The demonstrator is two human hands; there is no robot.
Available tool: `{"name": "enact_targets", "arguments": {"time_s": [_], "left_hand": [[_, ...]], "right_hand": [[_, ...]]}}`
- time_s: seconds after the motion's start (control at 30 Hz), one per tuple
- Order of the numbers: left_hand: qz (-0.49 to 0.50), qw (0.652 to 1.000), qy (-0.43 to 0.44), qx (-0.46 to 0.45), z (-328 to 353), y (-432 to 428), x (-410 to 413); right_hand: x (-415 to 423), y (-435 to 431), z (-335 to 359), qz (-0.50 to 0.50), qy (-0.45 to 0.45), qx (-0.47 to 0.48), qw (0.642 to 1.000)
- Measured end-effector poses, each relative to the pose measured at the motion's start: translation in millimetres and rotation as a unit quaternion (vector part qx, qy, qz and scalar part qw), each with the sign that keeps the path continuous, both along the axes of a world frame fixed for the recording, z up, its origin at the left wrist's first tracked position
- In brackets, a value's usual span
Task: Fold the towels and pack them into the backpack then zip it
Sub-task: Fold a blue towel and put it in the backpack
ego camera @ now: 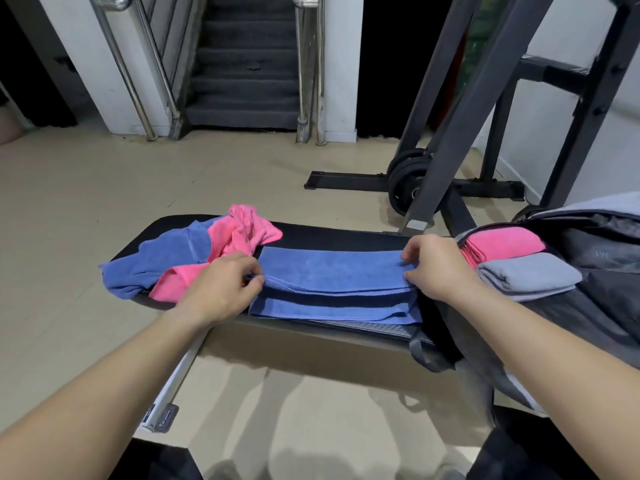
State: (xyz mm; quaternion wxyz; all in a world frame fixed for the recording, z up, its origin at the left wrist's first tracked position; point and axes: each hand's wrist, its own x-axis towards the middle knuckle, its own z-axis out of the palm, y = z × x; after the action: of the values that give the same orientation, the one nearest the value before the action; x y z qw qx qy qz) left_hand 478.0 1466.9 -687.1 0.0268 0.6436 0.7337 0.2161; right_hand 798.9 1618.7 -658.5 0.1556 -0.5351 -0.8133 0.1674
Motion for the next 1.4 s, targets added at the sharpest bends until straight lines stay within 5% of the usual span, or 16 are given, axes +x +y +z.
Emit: {"name": "enact_targets", "arguments": {"time_s": [0.23, 0.6, 0.87, 1.07, 1.4], "left_hand": [[-0.031, 0.996, 0.061, -0.058, -16, -11, 7], [0.041, 0.977, 0.197, -0.072, -10, 3, 36], [-0.111, 0.988, -0.038, -0.100, -14, 44, 155], [-0.121, 0.988, 0.029, -0.097, -28, 68, 189], [-0.064, 0.994, -0.049, -0.072, -29, 74, 176]], "right_hand": [[-4, -23, -27, 0.014, -0.094, 0.036, 0.995], [-2, -24, -41, 0.012, -0.041, -0.004, 0.999], [11, -24, -29, 0.092, -0.074, -0.127, 0.985], [23, -19, -24, 0.122, -0.055, -0.107, 0.985], [32, -17, -31, 0.114, -0.037, -0.039, 0.992]]}}
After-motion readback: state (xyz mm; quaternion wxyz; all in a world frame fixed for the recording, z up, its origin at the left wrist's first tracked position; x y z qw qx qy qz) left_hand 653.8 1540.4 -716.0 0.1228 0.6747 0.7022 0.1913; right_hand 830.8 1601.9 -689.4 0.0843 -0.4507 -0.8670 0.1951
